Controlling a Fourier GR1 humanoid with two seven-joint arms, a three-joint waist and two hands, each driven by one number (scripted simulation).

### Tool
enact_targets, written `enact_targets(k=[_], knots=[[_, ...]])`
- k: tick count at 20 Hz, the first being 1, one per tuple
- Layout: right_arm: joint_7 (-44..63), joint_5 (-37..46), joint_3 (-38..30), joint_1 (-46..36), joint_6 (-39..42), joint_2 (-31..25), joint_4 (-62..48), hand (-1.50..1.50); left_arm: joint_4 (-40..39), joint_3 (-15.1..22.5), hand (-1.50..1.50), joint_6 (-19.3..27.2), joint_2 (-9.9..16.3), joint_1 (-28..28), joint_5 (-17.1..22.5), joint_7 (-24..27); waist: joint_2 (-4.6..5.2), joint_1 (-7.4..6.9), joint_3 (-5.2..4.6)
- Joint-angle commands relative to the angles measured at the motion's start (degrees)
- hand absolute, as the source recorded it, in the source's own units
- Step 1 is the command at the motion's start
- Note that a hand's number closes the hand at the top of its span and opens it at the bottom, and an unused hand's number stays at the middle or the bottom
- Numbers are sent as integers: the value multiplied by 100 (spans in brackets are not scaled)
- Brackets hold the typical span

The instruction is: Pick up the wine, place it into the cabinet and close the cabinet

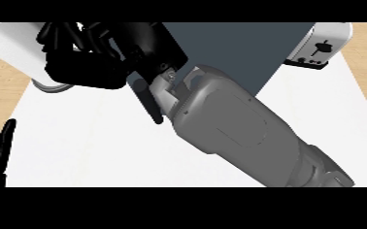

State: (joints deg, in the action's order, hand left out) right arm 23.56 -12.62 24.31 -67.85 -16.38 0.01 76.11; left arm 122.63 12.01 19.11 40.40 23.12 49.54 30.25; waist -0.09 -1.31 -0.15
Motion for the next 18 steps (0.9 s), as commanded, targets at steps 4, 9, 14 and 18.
enact_targets(k=[4, 9, 14, 18], knots=[[-774, -106, -596, -85, 600, -283, -1144, 150, -225, -28, -150, -220, -134, 49, -98, -58, 42, 14, 10], [-1133, -62, -507, -95, 705, -504, -1604, 150, 202, -145, -150, -59, -14, 49, -89, -241, 67, -19, 11], [-1450, 101, -430, -178, 729, -631, -1963, 150, 182, -120, -150, -100, -85, 15, -112, -204, 84, -12, 0], [-1540, 67, -447, -280, 850, -590, -2076, 150, 12, -108, -150, -37, -139, -75, -153, -227, 82, 67, 0]])
